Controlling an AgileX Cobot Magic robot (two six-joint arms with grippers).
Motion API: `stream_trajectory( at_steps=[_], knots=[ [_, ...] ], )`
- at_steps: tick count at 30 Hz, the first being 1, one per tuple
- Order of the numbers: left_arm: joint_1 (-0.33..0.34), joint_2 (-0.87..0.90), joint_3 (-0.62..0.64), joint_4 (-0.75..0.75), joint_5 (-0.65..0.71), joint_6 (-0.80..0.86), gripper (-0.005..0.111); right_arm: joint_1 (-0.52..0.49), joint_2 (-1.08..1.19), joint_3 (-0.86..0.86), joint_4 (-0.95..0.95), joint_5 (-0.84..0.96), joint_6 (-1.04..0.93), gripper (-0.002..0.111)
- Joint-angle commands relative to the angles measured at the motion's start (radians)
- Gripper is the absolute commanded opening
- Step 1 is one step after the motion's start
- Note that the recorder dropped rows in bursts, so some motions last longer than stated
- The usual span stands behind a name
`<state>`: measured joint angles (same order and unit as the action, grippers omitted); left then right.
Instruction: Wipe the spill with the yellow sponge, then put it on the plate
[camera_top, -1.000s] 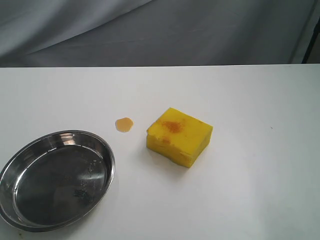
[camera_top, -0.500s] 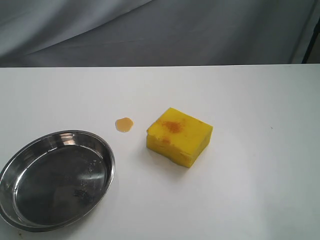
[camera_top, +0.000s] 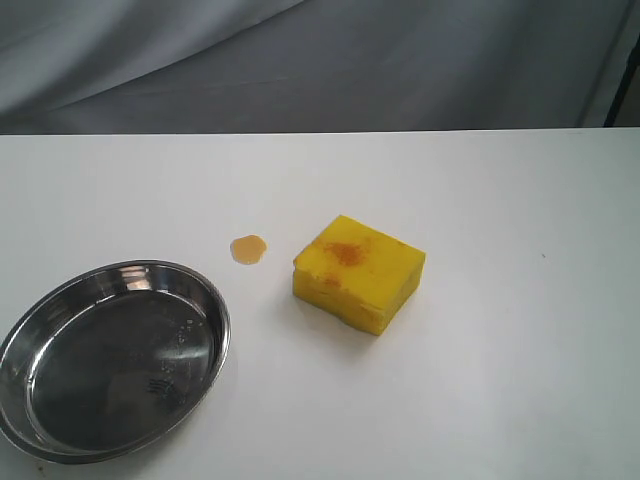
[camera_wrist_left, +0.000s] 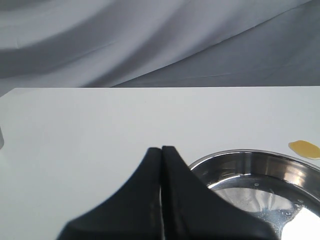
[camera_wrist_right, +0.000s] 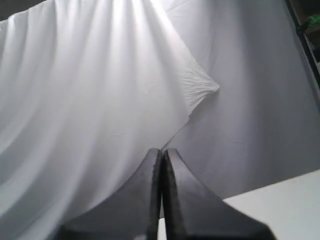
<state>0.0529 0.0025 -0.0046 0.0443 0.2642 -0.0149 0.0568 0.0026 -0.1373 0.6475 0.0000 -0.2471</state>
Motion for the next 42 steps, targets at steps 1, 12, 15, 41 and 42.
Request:
stream_trajectory(
  at_steps=[1,12,15,41,42],
  knots=[
    [-0.007,-0.002,0.005,0.004,0.001,-0.005,0.0,0.049,0.059,-0.089,-0.074,0.045,-0.041,0.0],
    [-0.007,-0.002,0.005,0.004,0.001,-0.005,0.0,0.217,0.389,-0.321,-0.215,0.276,-0.155,0.0],
    [-0.007,-0.002,0.005,0.004,0.001,-0.005,0.0,0.258,0.518,-0.391,-0.237,0.367,-0.155,0.0],
    [-0.007,-0.002,0.005,0.004,0.001,-0.005,0.0,0.372,1.516,-0.92,-0.343,0.702,-0.169,0.027],
    [-0.007,-0.002,0.005,0.004,0.001,-0.005,0.0,0.372,1.54,-0.922,-0.343,0.693,-0.169,0.032]
  ],
)
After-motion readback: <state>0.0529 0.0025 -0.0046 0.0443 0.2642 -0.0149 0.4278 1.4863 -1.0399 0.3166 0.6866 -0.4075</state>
